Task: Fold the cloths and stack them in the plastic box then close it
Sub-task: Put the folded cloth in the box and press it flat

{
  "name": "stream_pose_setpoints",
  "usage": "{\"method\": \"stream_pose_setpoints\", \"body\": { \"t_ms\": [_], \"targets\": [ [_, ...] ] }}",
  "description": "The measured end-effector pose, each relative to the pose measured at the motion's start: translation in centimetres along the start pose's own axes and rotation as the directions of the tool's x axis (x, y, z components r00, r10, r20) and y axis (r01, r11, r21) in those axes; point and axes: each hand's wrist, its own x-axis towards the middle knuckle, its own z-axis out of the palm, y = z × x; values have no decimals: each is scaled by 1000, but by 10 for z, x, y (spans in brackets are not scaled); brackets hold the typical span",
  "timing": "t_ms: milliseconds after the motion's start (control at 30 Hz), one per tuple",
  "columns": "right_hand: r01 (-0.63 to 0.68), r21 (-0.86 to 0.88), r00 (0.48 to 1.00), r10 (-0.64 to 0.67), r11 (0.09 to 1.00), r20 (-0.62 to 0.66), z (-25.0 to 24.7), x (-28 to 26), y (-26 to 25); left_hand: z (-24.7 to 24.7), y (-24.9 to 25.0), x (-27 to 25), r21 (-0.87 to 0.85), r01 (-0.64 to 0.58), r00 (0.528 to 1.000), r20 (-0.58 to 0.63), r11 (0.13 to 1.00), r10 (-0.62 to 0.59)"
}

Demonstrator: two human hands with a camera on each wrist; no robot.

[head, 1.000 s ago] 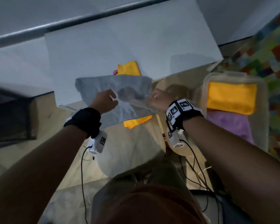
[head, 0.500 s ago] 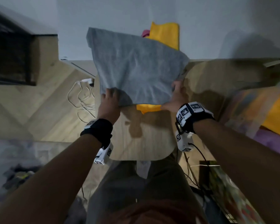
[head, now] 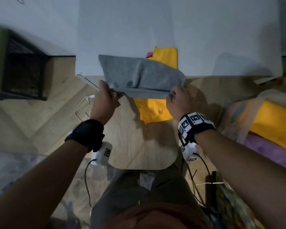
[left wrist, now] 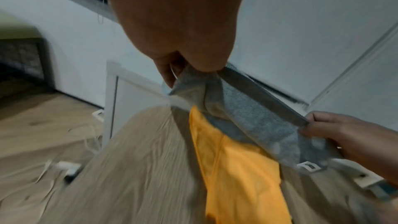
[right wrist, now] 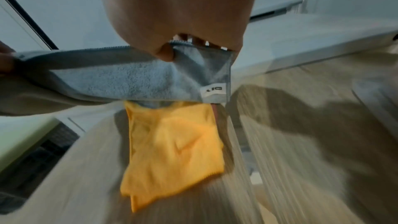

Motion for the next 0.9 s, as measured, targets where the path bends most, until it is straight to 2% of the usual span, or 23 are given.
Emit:
{"method": "stream_pose_setpoints", "body": {
  "t_ms": [67, 167, 267, 367, 500, 633, 733, 800, 833, 867, 900],
  "targets": [
    [21, 90, 999, -16, 996, -52, -20, 6, -16, -21, 19, 10, 85, -86, 992, -83, 993, 94],
    [150, 197, 974, -111, 969, -198, -61, 13, -43, -64, 56, 26, 225, -207, 952, -176, 952, 249],
    [272, 285, 923, -165, 919, -348, -117, 19, -74, -116, 99, 33, 301, -277, 903, -244, 912, 355],
    [428, 303, 841, -252, 851, -479, -177, 21, -103, -168, 142, 30, 276, -350, 858, -290, 895, 424],
    [513, 297, 758, -262, 806, -597, -242, 16, -131, -225, 200, 9, 255, -445, 821, -267, 859, 505],
    [526, 302, 733, -243, 795, -636, -278, 10, -144, -258, 229, -15, 391, -484, 800, -167, 783, 577],
    [524, 272, 712, -239, 808, -661, -291, 2, -149, -262, 232, -23, 425, -463, 772, -238, 778, 589],
    [497, 294, 753, -237, 816, -614, -295, -7, -151, -260, 231, -27, 350, -423, 812, -264, 836, 521],
    [484, 319, 782, -240, 815, -575, -297, -14, -152, -260, 231, -31, 223, -420, 858, -217, 880, 465],
    [484, 348, 800, -245, 803, -548, -297, -19, -150, -259, 233, -37, 18, -405, 905, -138, 914, 403],
    [496, 384, 799, -236, 779, -553, -298, -24, -149, -260, 235, -42, -216, -347, 938, -73, 912, 340]
  ]
}}
